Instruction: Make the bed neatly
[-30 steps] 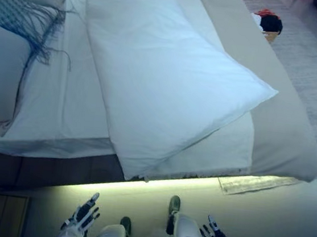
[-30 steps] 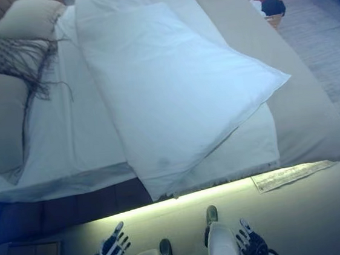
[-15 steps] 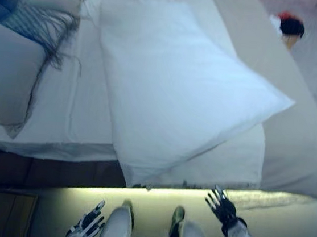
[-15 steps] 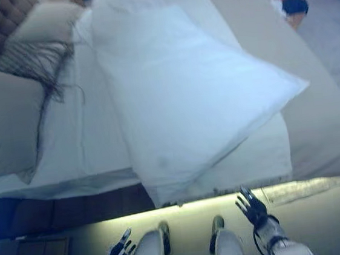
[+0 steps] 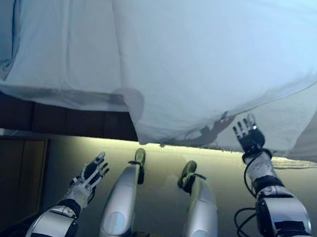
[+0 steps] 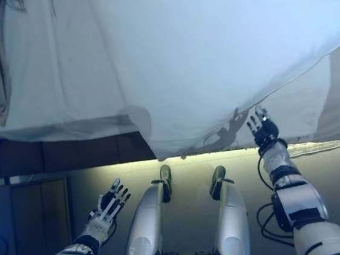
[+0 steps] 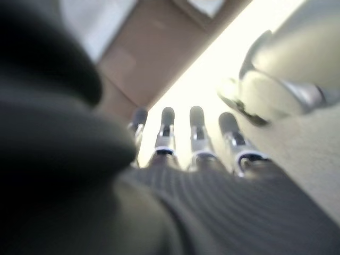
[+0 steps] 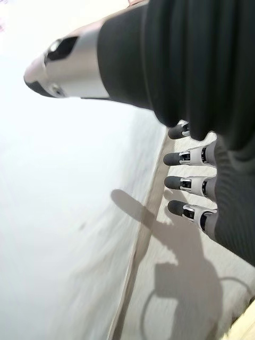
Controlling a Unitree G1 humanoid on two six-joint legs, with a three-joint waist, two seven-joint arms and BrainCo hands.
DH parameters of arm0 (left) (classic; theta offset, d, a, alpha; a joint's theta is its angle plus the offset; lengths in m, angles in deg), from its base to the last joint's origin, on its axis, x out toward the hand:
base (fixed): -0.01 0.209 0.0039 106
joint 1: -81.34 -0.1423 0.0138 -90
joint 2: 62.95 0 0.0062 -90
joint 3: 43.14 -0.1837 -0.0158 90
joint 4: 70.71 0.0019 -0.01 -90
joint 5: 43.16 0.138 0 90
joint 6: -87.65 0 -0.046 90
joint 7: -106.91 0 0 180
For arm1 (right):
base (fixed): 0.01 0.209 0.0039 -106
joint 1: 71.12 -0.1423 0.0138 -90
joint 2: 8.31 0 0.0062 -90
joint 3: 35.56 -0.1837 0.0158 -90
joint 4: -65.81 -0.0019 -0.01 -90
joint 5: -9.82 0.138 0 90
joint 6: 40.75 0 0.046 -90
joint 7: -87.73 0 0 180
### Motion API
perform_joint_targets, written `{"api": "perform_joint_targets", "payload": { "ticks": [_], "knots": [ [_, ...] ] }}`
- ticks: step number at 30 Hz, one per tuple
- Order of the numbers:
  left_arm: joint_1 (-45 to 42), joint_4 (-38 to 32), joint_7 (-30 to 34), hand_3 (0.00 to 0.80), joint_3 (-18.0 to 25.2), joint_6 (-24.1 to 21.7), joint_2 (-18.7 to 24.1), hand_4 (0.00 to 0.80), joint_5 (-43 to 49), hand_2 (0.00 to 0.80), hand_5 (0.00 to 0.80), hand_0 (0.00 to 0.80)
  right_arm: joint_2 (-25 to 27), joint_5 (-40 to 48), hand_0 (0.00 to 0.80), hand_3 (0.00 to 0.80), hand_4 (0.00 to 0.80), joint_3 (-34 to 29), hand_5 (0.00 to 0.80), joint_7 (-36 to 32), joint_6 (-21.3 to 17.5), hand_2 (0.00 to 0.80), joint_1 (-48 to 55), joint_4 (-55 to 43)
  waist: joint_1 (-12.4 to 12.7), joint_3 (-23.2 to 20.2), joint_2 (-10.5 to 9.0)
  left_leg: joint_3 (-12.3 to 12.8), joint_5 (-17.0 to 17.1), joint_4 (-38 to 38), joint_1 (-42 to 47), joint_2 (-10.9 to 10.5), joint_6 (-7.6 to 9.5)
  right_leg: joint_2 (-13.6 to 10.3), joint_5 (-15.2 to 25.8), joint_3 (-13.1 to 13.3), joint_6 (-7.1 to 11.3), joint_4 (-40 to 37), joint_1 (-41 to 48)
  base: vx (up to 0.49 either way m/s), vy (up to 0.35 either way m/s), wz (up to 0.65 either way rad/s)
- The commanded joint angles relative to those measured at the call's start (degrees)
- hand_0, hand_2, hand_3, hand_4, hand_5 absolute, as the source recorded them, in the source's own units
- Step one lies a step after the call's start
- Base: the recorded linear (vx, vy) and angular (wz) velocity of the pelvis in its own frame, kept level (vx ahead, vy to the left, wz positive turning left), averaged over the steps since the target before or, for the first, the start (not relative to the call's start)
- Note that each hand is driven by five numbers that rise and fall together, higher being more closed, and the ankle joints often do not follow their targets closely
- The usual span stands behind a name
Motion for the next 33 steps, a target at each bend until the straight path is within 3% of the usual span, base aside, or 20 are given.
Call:
{"api": "perform_joint_targets", "payload": {
  "ticks": [1,7,13,33],
  "knots": [
    [-2.76,-2.28,1.26,0.0,-2.16,-0.79,1.74,0.0,-1.71,0.0,0.0,0.0,4.98,1.96,0.0,0.0,0.0,-2.16,0.0,2.18,-0.48,0.0,0.12,0.2,0.71,-0.35,0.5,0.37,-2.75,4.25,-1.79,0.93,0.78,-2.93,3.96,4.11,4.17,-2.98,1.39,-0.012,-0.055,0.05],
    [-4.52,-5.94,2.55,0.0,-1.86,-0.53,2.26,0.0,-4.07,0.0,0.0,0.0,11.24,-0.8,0.0,0.0,0.0,-1.01,0.0,3.69,0.23,0.0,-5.15,0.6,1.21,1.52,2.62,-0.27,-4.41,6.7,-5.17,0.72,1.1,-2.88,0.77,5.12,3.71,3.28,-4.17,0.047,-0.039,0.04],
    [-6.17,-8.39,2.0,0.0,-2.03,-0.73,2.61,0.0,-5.33,0.0,0.0,0.0,14.43,-2.67,0.0,0.0,0.0,0.69,0.0,5.82,2.16,0.0,-8.46,1.09,1.46,1.56,3.79,-0.76,-3.88,7.15,-8.82,0.64,1.59,-2.34,-0.06,5.74,2.97,6.29,-9.08,0.02,-0.037,0.04],
    [-15.25,-15.64,4.13,0.0,-1.6,-1.68,4.25,0.0,-8.73,0.0,0.0,0.0,24.67,-5.57,0.0,0.0,0.0,6.46,0.0,2.47,4.15,0.0,-20.87,-1.17,3.3,1.56,7.1,-2.17,-1.16,6.63,-15.14,-0.19,1.49,-1.44,-1.63,6.48,1.13,11.24,-16.93,0.034,-0.015,0.02]
  ]
}}
